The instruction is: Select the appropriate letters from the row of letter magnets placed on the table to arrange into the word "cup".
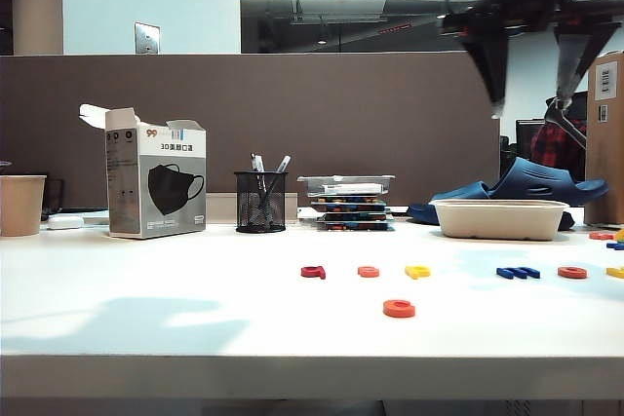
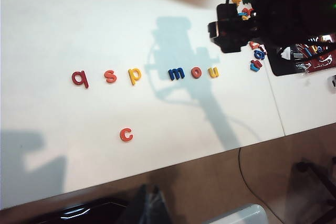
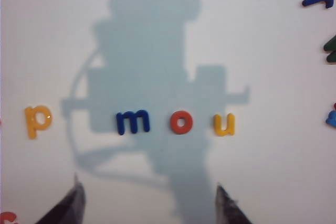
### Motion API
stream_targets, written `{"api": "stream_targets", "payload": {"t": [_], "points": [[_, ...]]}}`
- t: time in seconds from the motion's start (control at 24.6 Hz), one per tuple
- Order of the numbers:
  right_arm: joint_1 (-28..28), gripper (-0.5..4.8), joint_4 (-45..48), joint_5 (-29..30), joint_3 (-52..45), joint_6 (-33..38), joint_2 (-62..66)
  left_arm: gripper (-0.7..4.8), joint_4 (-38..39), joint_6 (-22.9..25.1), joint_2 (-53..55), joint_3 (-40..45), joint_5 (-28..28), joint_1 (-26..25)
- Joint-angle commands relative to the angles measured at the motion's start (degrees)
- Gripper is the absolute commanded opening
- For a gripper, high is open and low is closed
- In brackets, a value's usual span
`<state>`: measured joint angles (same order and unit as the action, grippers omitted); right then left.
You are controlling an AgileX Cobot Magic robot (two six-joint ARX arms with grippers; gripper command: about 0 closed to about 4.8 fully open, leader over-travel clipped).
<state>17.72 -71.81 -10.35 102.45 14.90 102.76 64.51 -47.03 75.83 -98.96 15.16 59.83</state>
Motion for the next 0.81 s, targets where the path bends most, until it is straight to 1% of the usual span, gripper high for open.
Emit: {"api": "stream_targets", "payload": {"t": [0.04,0.24,0.37,0.49,0.61,0.81], "points": [[-2.4,3.14,1.2,1.6,0.3,-2.0,-1.1,-0.05,-0.3,0.1,-0.1,-0.2,0.3,0.0],[-9.5,3.14,2.1,9.9,0.1,-4.8,-1.6,-0.05,-0.3,0.1,-0.1,-0.2,0.3,0.0],[-12.6,3.15,2.4,10.8,-0.4,-6.6,-1.7,-0.05,-0.3,0.1,-0.1,-0.2,0.3,0.0],[-15.3,3.16,4.5,15.1,-2.1,-7.9,-1.9,-0.05,-0.3,0.1,-0.1,-0.2,0.3,0.0],[-16.7,3.16,6.1,16.1,-5.1,-10.0,-1.9,-0.05,-0.3,0.1,-0.1,-0.2,0.3,0.0],[-16.8,3.16,9.4,16.0,-11.5,-12.4,-1.9,-0.05,-0.3,0.1,-0.1,-0.2,0.3,0.0]]}}
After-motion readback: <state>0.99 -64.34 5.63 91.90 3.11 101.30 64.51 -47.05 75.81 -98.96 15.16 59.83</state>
